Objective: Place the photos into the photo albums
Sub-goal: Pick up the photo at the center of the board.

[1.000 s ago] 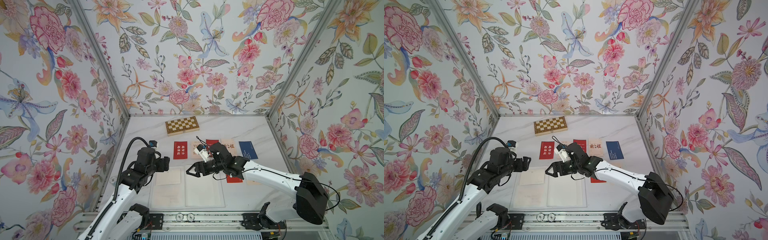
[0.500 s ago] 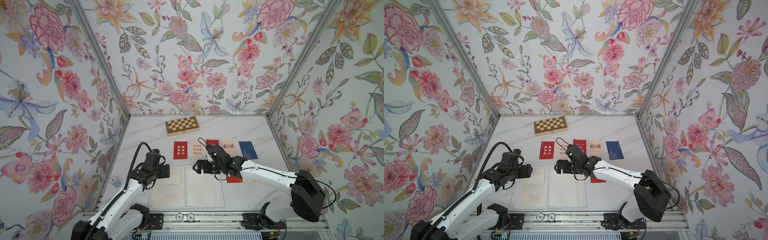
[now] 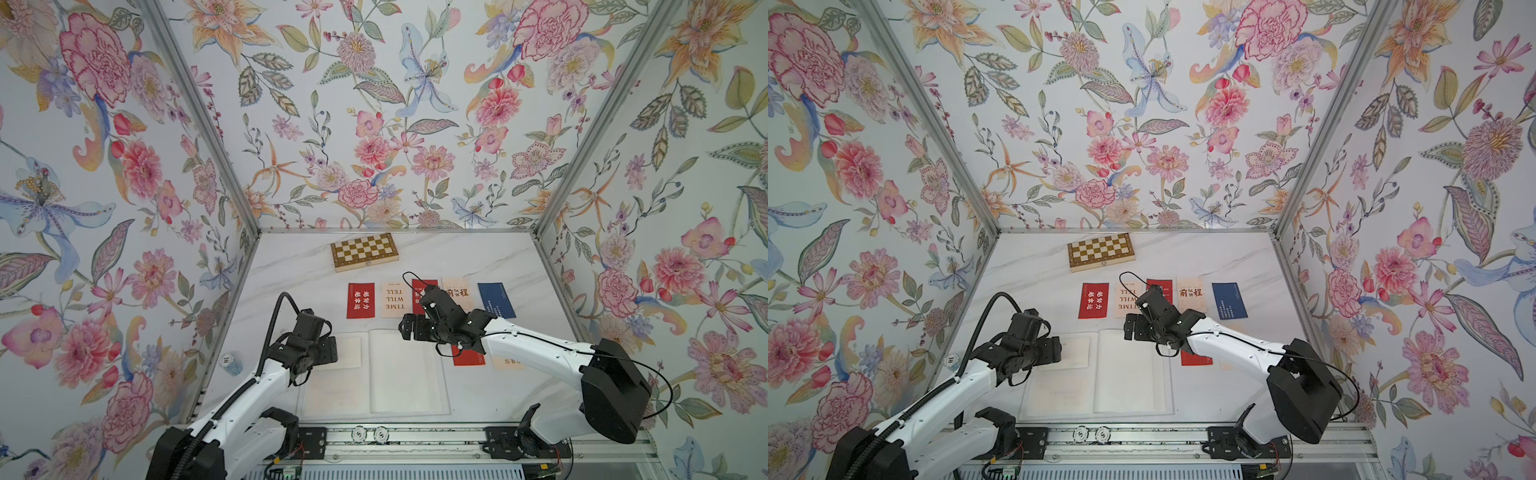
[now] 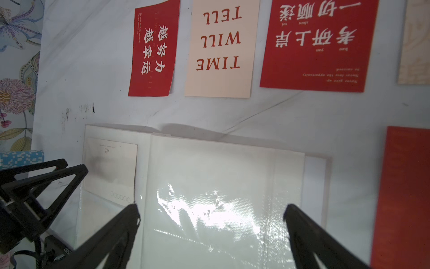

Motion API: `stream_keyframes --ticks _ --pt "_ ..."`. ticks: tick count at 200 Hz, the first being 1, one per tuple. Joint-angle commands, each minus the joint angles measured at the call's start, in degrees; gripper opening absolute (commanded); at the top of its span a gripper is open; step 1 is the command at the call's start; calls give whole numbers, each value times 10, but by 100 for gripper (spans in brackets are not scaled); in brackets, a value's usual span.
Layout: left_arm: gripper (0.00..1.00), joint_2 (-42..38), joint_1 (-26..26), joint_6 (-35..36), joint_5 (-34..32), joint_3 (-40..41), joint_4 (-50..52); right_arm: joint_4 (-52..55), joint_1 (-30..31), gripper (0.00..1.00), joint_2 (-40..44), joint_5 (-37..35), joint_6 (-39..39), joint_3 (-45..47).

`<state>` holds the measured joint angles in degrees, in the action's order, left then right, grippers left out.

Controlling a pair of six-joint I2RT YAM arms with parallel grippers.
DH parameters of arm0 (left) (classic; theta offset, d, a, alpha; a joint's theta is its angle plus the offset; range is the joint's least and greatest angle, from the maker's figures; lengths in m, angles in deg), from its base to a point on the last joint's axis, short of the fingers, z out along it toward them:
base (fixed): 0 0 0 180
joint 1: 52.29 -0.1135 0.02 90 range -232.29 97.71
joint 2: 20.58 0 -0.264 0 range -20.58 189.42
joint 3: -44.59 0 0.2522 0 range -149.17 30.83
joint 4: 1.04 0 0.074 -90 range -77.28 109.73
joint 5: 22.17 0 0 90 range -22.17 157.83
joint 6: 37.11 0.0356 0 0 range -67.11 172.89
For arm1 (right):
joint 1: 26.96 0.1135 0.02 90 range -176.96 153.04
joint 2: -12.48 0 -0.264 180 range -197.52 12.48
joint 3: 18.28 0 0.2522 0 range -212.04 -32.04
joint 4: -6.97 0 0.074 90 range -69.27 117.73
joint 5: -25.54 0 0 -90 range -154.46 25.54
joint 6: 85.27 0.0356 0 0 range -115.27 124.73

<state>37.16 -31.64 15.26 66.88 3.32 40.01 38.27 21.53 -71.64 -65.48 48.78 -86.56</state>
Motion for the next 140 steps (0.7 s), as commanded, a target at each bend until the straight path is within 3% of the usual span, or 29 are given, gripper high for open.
stream_keyframes --ticks 1,57,110,140 --pt "87 11 2 -14 -20 14 -15 -18 -1 99 3 19 -24 1" --pt "88 51 2 -10 -13 17 -46 -30 -5 99 -2 32 -32 -1" --pt "92 37 -5 -26 -89 15 -17 -43 0 99 -9 55 -44 -10" --pt "93 66 -13 -22 -44 14 -41 -43 -2 99 -12 54 -44 -13"
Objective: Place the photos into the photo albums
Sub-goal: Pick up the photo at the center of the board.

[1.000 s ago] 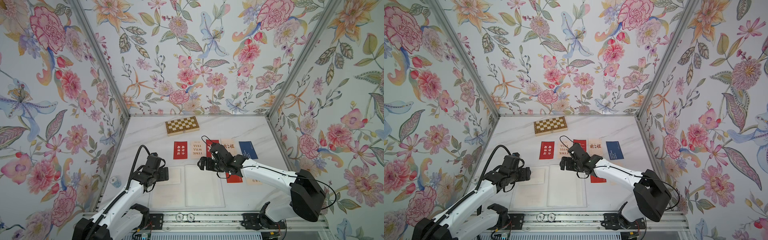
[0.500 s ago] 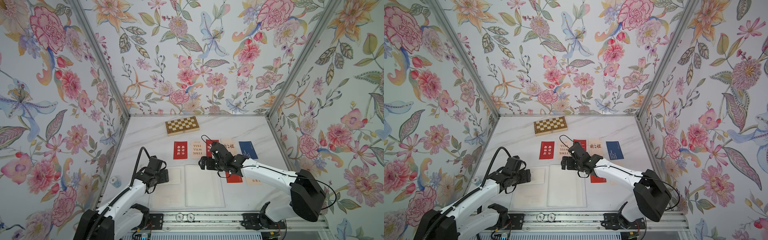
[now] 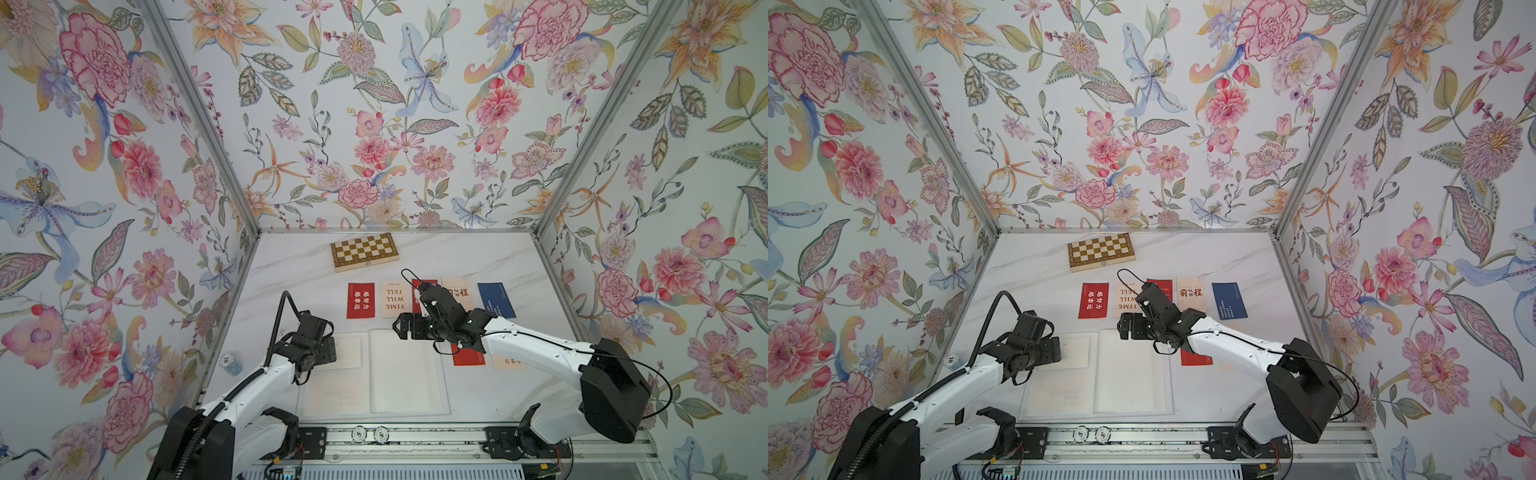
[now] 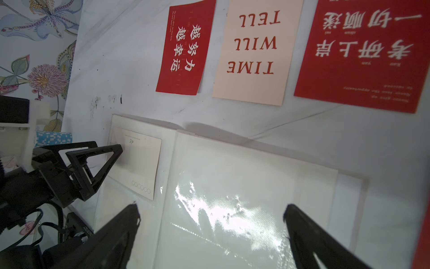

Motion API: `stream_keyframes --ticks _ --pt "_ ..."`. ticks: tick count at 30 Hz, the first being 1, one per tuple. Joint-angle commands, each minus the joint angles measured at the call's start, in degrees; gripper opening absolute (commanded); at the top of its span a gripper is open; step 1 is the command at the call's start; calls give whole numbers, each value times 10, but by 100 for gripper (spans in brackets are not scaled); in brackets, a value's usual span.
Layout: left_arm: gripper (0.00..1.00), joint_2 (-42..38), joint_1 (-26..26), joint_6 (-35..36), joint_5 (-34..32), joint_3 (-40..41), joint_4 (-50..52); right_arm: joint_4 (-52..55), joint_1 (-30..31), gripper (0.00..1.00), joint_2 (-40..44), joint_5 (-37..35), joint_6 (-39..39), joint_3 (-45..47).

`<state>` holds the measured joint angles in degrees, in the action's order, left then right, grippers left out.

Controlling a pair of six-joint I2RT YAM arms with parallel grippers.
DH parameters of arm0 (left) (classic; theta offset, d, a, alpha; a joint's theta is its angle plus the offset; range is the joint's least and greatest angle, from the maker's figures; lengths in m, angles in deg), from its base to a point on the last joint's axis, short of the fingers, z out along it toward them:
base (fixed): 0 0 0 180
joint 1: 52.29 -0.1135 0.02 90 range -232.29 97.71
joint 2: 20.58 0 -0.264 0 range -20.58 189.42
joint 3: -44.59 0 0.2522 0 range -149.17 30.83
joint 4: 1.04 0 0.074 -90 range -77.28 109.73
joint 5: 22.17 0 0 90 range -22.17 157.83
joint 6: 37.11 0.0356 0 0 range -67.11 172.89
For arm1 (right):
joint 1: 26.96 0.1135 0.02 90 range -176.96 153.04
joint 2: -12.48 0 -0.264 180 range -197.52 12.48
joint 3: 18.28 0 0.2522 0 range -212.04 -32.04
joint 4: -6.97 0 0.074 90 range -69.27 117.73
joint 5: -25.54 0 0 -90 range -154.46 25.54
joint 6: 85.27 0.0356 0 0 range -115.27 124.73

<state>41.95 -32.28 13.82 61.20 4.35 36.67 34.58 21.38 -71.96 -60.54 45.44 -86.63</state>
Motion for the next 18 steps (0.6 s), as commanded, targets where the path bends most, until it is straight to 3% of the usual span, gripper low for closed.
stream_keyframes --ticks 1,7,18 --pt "93 19 -7 -8 15 4 -10 -6 -1 99 -8 5 -11 -13" --pt "93 45 -7 -28 73 17 -54 -6 -8 99 -5 6 -11 -13" --pt "92 75 5 -26 83 7 -76 -14 -10 99 -16 8 -11 -14"
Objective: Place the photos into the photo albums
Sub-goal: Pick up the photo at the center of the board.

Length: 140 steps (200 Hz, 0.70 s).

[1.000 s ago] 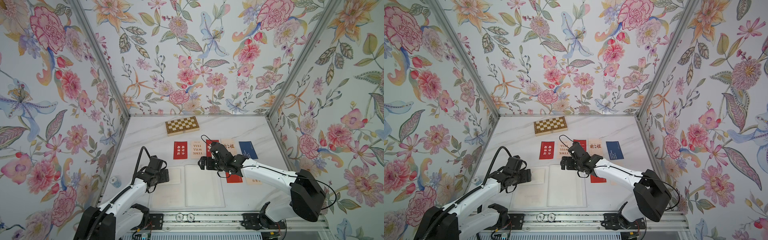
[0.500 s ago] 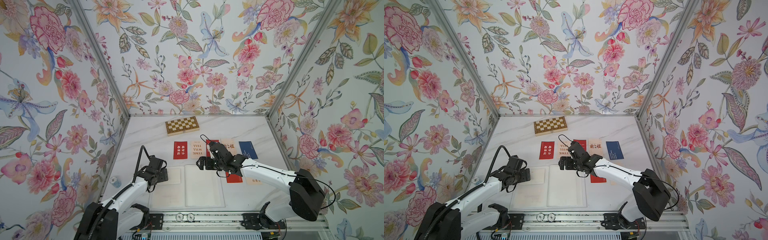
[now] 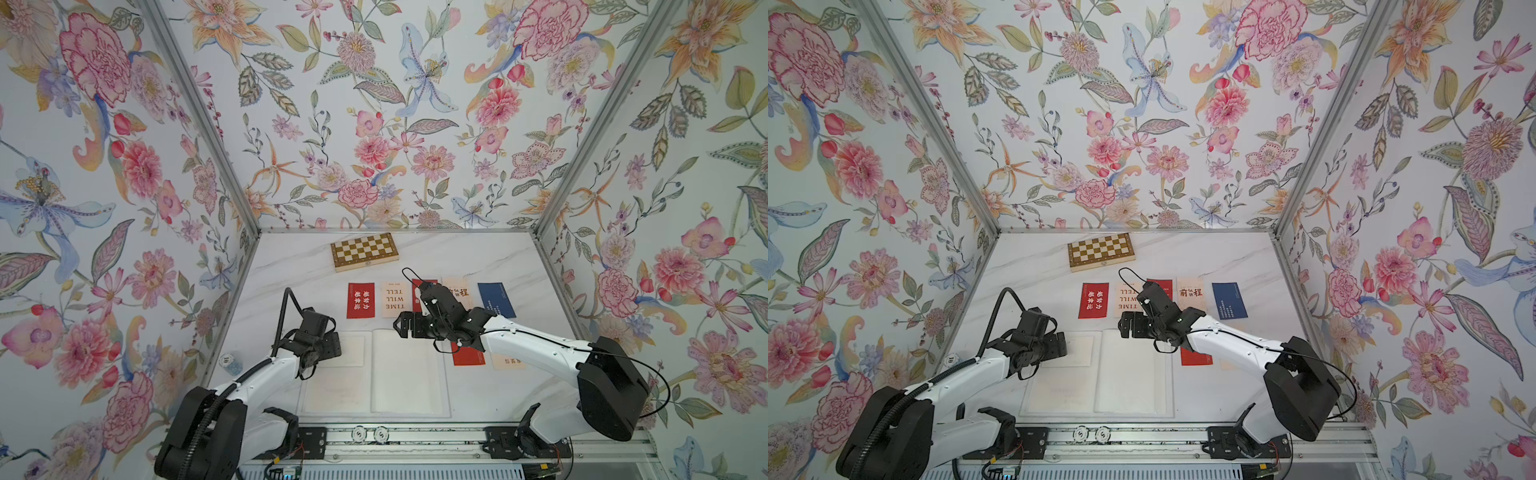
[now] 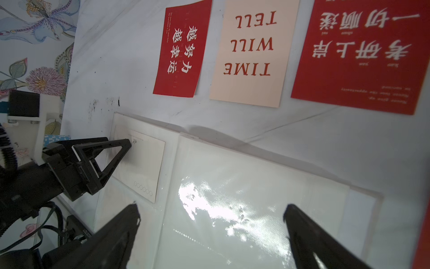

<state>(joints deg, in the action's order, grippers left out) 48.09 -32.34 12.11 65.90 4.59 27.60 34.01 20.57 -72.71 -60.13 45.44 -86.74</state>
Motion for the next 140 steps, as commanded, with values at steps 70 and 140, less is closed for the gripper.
stream_keyframes --ticks 70,140 --pt "90 -52 6 28 -17 -67 64 -18 -2 99 -53 35 -41 -59" --pt "60 123 4 55 65 -205 -29 -15 -22 82 -163 74 -51 -164"
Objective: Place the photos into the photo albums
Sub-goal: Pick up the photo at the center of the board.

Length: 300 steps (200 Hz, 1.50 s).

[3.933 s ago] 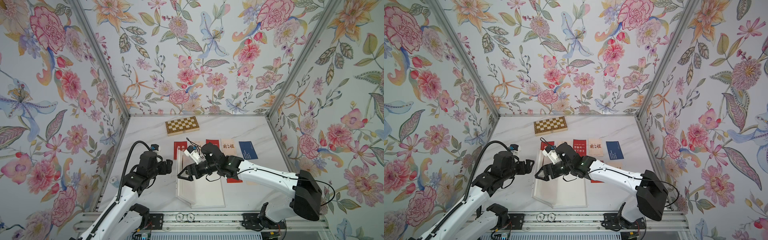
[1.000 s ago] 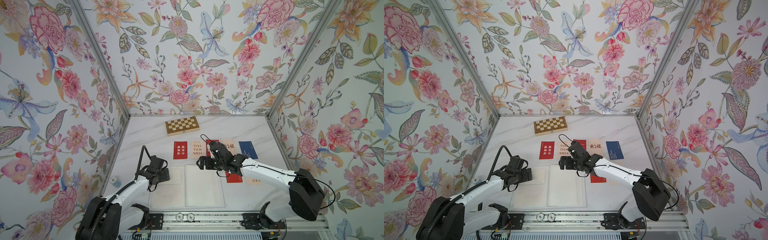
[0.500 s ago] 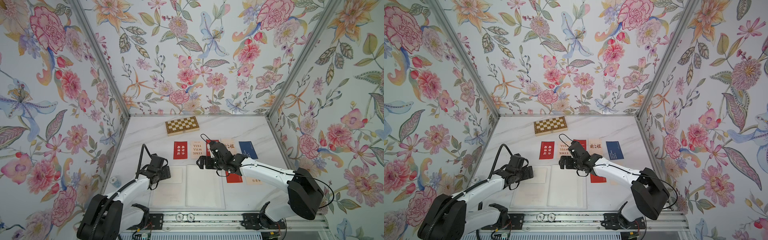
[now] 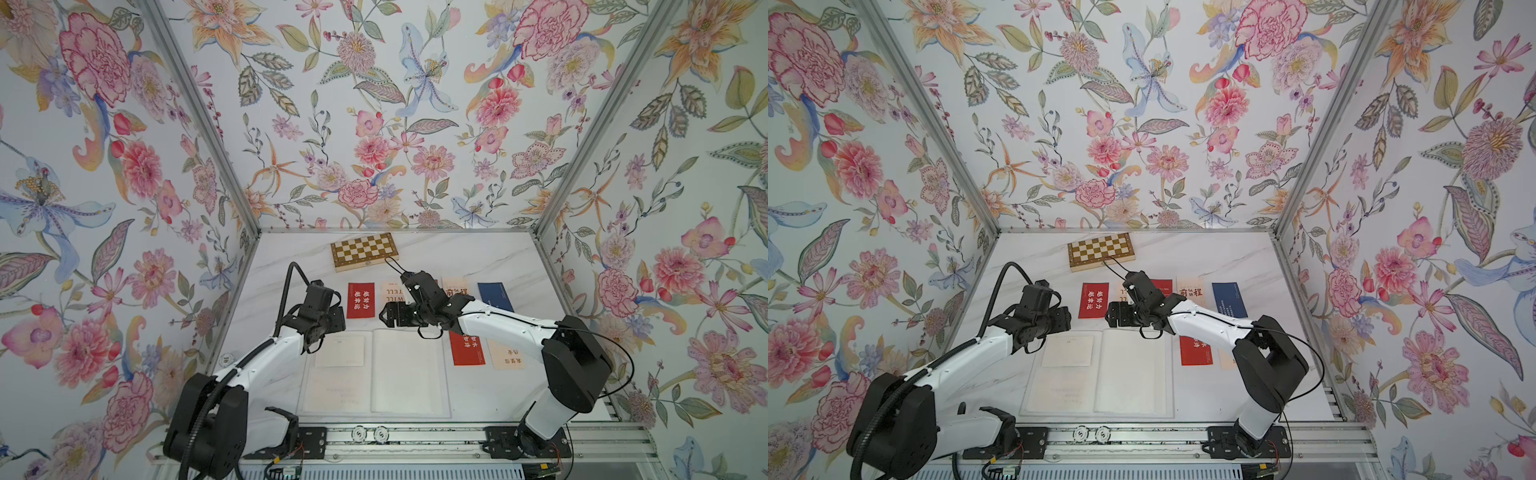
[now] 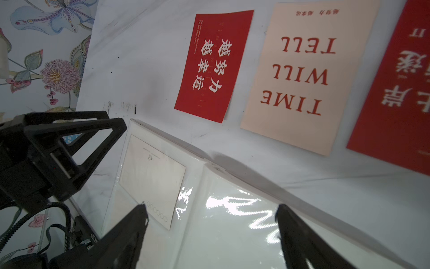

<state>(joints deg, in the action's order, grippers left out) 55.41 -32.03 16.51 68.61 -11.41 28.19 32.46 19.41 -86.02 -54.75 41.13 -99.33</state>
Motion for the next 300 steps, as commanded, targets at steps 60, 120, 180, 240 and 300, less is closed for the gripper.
stream_keyframes --ticks 60,120,180,240,300 --pt "51 187 -4 17 57 -134 -57 -14 -22 66 -132 83 31 -118" --pt "40 268 -20 17 57 -184 -70 -44 -22 56 -190 101 73 -143" --pt "32 316 -34 18 59 -206 -78 -54 -28 51 -229 106 97 -164" --pt "29 332 -42 16 78 -207 -91 -67 -36 49 -259 120 118 -174" --pt "30 338 -43 5 102 -197 -108 -83 -45 49 -277 135 138 -178"
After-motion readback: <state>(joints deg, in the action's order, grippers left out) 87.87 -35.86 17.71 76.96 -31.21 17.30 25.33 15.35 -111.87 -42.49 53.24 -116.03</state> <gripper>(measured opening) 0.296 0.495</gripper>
